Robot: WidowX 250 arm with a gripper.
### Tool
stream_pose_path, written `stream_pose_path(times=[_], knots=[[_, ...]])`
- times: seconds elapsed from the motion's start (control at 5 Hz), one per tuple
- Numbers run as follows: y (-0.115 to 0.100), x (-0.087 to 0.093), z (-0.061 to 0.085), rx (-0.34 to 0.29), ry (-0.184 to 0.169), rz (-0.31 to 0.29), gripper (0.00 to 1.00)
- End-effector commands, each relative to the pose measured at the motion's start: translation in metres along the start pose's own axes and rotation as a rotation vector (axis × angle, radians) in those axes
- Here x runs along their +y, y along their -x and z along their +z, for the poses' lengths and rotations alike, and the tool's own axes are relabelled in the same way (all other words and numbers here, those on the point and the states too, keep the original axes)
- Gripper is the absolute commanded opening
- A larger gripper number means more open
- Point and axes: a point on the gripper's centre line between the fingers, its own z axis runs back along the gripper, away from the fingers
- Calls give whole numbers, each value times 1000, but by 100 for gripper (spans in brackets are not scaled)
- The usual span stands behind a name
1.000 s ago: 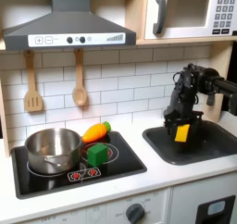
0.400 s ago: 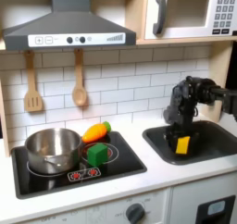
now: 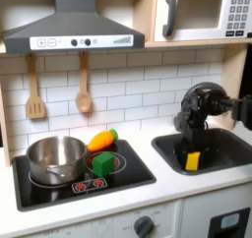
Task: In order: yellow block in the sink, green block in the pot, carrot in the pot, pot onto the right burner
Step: 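Put the yellow block in the sink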
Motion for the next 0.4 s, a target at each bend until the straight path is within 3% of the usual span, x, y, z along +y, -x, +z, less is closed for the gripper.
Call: stream_pose_path(times=[0.0, 0.2], knots=[[-1, 1, -12, 17, -3, 0, 0], [-2, 0, -15, 15, 1, 1, 0]])
